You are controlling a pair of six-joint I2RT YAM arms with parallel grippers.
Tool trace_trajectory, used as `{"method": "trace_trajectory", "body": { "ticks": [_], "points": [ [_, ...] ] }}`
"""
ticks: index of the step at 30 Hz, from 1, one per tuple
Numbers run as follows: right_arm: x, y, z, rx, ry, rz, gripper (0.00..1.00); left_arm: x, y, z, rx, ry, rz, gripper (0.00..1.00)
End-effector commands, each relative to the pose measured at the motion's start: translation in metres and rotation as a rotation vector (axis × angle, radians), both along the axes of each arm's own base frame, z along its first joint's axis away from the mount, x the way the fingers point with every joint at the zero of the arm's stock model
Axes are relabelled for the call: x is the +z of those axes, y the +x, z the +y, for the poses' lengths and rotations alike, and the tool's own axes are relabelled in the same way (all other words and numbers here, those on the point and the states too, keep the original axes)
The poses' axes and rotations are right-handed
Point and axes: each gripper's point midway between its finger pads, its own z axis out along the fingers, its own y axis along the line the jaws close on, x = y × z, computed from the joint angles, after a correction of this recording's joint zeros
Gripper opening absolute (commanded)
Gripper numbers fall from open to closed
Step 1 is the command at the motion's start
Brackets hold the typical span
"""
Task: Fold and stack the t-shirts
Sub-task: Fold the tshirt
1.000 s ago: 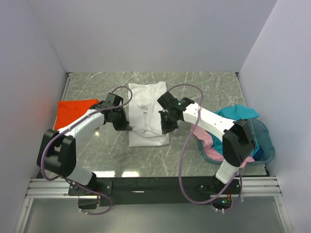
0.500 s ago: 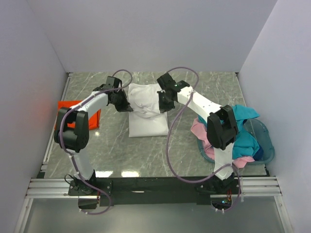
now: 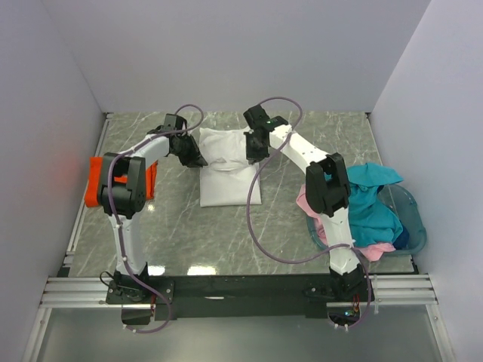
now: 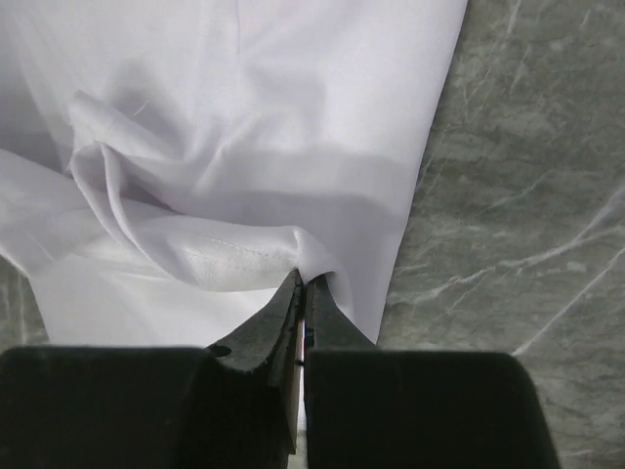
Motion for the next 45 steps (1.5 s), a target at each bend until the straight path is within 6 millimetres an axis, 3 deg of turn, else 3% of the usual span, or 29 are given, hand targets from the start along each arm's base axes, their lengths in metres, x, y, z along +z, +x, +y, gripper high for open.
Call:
{"method": "trace_trajectory", "body": {
  "ticks": [1, 3, 4, 5, 7, 10, 14, 17, 24, 30, 39, 45],
  "points": [
    [0.009, 0.014, -0.003, -0.002, -0.005, -0.038, 0.01, 0.017, 0.018, 0.0, -0.017, -0.022, -0.073, 0.27],
    [0.007, 0.015, -0.001, 0.008, 0.001, -0.033, 0.18, 0.018, 0.02, 0.003, -0.009, -0.025, -0.08, 0.36],
    [0.008, 0.016, -0.002, 0.007, 0.005, -0.036, 0.35, 0.022, 0.02, 0.004, -0.002, -0.023, -0.089, 0.4],
    [0.01, 0.017, -0.001, 0.01, 0.006, -0.04, 0.42, 0.024, 0.02, 0.006, 0.003, -0.02, -0.097, 0.5],
    [0.02, 0.019, -0.002, 0.009, 0.016, -0.064, 0.58, 0.034, 0.019, 0.009, 0.017, -0.012, -0.132, 0.58],
    [0.039, 0.021, -0.004, 0.005, 0.029, -0.104, 0.67, 0.048, 0.014, 0.015, 0.035, 0.005, -0.178, 0.67],
    [0.049, 0.008, -0.012, 0.009, 0.033, -0.116, 0.7, 0.054, -0.004, 0.018, 0.025, 0.008, -0.199, 0.72],
    [0.047, -0.012, -0.018, 0.019, 0.048, -0.093, 0.7, 0.047, -0.026, 0.018, 0.006, -0.001, -0.175, 0.72],
    [0.023, -0.08, -0.029, 0.031, 0.1, 0.016, 0.68, 0.022, -0.076, 0.01, -0.037, -0.003, -0.095, 0.72],
    [-0.002, -0.117, -0.031, 0.032, 0.129, 0.082, 0.64, -0.004, -0.116, 0.005, -0.063, 0.033, -0.017, 0.69],
    [-0.019, -0.137, -0.027, 0.056, 0.141, 0.131, 0.58, -0.021, -0.144, 0.016, -0.054, 0.088, 0.043, 0.63],
    [-0.033, -0.142, -0.024, 0.055, 0.148, 0.157, 0.54, -0.034, -0.158, 0.009, -0.067, 0.084, 0.088, 0.61]
  ]
}}
